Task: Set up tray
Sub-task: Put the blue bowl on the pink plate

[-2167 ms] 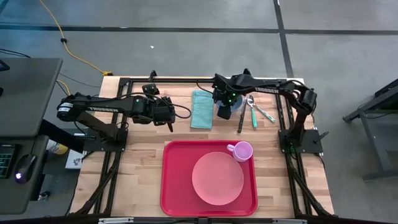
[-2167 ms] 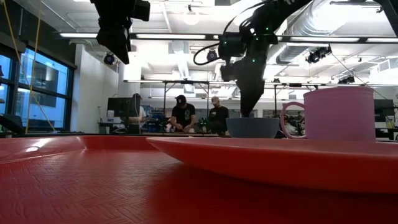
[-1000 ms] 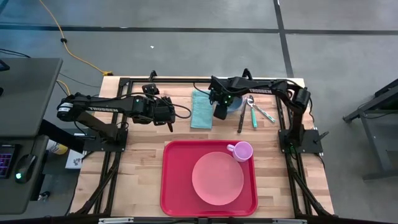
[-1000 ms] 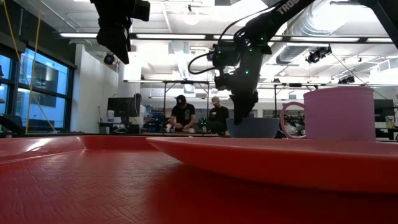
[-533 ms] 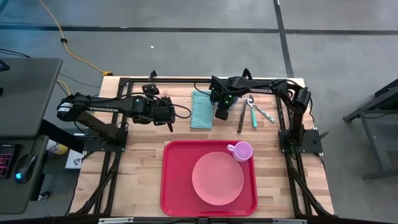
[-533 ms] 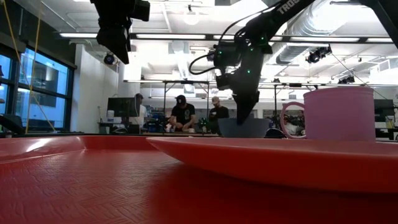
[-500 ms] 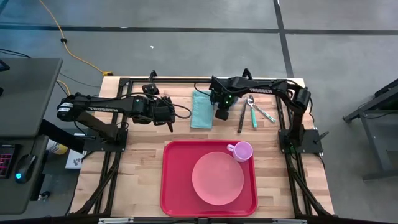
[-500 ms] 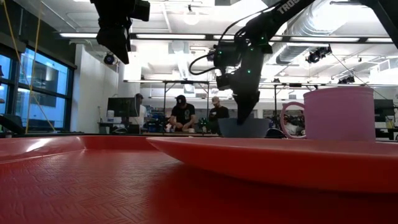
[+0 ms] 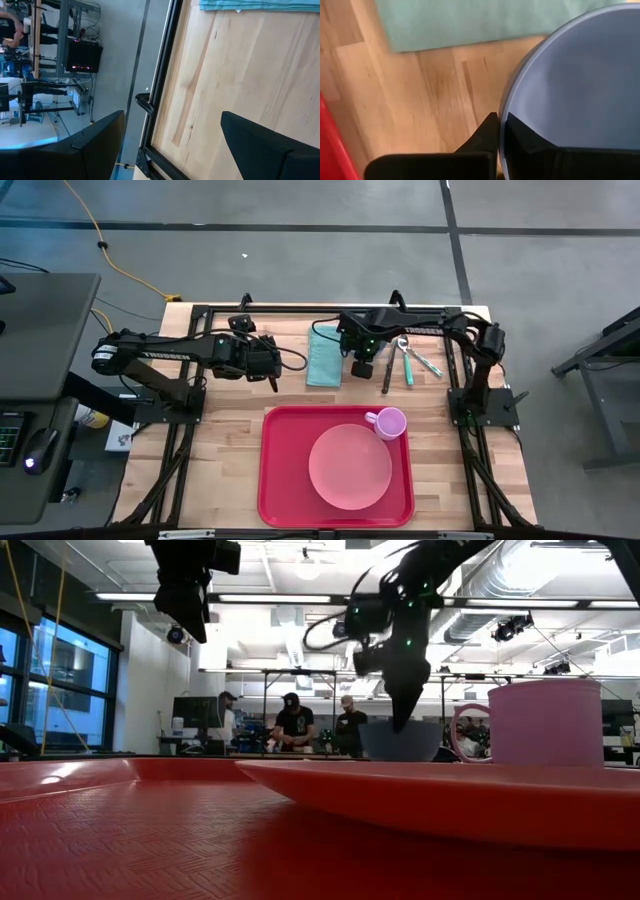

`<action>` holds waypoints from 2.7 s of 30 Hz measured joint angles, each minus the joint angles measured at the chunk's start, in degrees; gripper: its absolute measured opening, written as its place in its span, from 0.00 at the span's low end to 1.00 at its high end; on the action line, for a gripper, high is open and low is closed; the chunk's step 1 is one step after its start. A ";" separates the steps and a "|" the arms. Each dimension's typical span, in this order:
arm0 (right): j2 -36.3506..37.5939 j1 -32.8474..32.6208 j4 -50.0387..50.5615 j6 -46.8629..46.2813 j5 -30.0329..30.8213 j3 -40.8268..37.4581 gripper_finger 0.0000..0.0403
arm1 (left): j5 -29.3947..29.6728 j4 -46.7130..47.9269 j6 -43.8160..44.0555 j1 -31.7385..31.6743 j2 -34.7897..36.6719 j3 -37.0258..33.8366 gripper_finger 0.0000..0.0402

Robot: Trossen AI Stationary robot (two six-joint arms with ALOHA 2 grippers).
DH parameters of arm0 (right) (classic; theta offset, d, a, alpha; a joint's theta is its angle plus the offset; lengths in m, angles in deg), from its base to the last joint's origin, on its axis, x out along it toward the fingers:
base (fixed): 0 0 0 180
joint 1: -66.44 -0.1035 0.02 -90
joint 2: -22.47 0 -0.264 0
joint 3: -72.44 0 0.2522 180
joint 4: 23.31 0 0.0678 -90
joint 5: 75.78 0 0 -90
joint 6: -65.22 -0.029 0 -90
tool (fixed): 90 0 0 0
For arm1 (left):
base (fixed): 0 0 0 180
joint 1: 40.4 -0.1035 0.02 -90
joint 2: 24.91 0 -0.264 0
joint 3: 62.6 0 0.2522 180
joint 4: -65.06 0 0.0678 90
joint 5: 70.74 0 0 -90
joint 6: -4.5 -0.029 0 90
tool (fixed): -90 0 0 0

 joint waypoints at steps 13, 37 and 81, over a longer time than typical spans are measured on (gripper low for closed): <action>16.79 -0.81 4.12 -2.55 2.92 0.00 0.00 | -0.02 -0.04 0.02 0.00 0.00 0.00 0.90; 31.70 -23.24 10.02 -11.22 3.68 11.94 0.00 | -0.05 -0.09 0.02 0.00 0.00 0.00 0.90; -14.88 -59.53 31.60 -29.62 9.62 45.79 0.00 | -1.52 -0.09 0.24 0.00 0.00 0.00 0.90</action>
